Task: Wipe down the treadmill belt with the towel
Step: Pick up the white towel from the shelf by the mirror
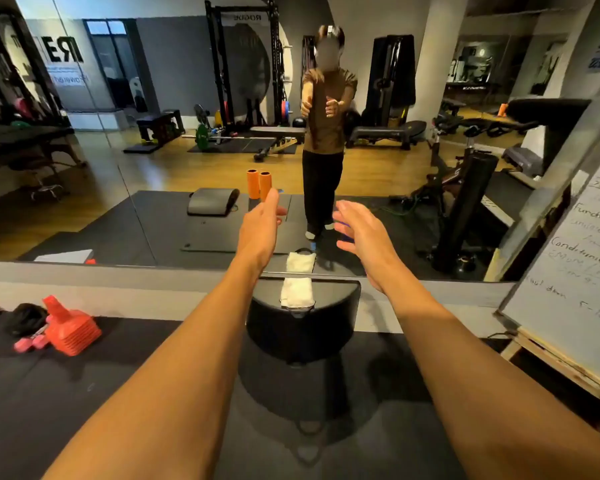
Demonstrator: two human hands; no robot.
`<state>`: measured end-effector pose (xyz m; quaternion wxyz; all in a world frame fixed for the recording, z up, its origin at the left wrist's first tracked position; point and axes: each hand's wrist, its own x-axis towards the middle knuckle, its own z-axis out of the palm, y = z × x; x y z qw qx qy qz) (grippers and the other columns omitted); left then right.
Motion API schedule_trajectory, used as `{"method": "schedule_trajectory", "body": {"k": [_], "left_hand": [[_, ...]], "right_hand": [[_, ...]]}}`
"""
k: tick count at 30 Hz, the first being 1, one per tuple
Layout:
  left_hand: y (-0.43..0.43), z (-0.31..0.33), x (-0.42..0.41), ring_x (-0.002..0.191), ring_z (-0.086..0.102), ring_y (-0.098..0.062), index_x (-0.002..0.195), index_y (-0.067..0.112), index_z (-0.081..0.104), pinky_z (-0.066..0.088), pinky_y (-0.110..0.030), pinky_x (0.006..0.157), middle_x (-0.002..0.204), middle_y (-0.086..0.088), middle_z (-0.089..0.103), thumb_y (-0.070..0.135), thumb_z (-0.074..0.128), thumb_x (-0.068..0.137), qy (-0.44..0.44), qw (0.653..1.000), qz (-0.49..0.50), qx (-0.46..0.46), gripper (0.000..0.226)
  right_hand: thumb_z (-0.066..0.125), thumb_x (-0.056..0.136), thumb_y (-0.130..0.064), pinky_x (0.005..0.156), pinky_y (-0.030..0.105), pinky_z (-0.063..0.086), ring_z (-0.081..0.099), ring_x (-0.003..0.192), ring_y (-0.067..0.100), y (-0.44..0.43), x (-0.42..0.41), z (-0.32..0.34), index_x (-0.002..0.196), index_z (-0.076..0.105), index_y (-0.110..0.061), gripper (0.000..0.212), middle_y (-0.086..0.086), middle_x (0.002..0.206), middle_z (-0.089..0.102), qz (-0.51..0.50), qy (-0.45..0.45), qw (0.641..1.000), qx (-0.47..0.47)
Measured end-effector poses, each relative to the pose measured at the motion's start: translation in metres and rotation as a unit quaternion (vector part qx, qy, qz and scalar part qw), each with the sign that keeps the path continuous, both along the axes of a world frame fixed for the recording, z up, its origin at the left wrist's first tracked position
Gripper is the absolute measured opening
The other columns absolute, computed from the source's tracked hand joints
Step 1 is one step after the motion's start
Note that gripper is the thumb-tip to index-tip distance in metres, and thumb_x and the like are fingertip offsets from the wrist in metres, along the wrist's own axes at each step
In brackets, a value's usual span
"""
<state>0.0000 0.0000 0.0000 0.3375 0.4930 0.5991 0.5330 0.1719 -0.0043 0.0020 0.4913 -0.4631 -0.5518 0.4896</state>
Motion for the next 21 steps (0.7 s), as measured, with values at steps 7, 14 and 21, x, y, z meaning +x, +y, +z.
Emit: {"method": "schedule_trajectory", "body": {"k": [7,14,21], "left_hand": [[0.073,-0.059,-0.026,0.084,0.052,-0.017,0.098,0.016,0.065,0.043,-0.035,0.080,0.095,-0.002,0.061,0.057,0.028,0.098,-0.047,0.996,-0.009,-0.074,0.055],[0.160,-0.116,-0.036,0.083,0.054,-0.019,0.097,0.014,0.064,0.044,-0.034,0.073,0.097,-0.006,0.063,0.055,0.025,0.099,-0.053,0.988,0.000,-0.142,0.056],[0.262,-0.182,-0.038,0.086,0.053,-0.021,0.101,0.014,0.063,0.045,-0.037,0.078,0.089,-0.003,0.063,0.055,0.022,0.100,-0.052,0.974,0.007,-0.222,0.058]], "right_hand": [[0.046,0.099,-0.036,0.091,0.032,0.046,0.054,0.115,0.014,0.055,-0.027,-0.058,0.117,0.053,-0.029,0.021,-0.003,0.122,0.057,-0.021,-0.014,0.998,-0.057],[0.046,0.097,-0.039,0.089,0.036,0.048,0.058,0.107,0.014,0.141,-0.038,-0.115,0.107,0.057,-0.029,0.017,-0.002,0.111,0.061,-0.056,-0.027,0.991,-0.115],[0.047,0.098,-0.036,0.096,0.040,0.046,0.056,0.110,0.020,0.252,-0.045,-0.186,0.092,0.057,-0.034,0.012,0.000,0.111,0.061,-0.041,-0.003,0.980,-0.194]]}}
